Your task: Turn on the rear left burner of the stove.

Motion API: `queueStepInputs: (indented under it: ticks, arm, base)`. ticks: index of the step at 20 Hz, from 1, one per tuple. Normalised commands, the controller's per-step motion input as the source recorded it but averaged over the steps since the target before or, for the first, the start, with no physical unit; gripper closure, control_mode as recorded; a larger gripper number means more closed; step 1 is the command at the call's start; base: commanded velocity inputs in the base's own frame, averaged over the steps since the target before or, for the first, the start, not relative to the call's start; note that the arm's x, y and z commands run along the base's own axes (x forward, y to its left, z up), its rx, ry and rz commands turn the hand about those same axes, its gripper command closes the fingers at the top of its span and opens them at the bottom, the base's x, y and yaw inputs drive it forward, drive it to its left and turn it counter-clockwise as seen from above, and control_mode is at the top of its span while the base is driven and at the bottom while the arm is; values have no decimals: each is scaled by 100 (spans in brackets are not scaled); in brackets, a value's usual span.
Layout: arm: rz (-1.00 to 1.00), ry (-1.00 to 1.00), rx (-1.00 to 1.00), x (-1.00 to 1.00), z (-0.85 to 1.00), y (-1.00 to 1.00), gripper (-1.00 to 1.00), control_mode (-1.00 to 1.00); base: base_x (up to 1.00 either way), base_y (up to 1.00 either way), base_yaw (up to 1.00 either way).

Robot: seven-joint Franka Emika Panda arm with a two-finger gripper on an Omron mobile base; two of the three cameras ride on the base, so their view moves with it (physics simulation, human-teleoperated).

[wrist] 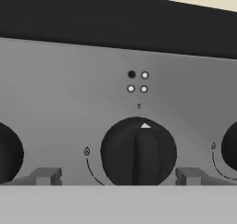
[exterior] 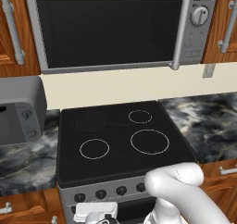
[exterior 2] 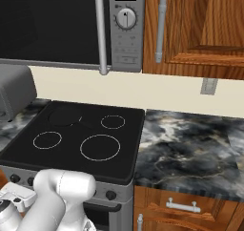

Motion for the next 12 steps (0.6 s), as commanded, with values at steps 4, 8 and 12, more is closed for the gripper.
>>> queueStepInputs:
  ticks: [4, 8, 12]
  arm:
    - [0, 5, 0, 1, 0, -1, 100, -100]
    - [0, 4, 0, 0, 0, -4, 100, -100]
    - [0, 2, -2, 0, 0, 1, 100, -100]
  base:
    - [0, 0, 0]
    - [0, 0, 0]
    - [0, 0, 0]
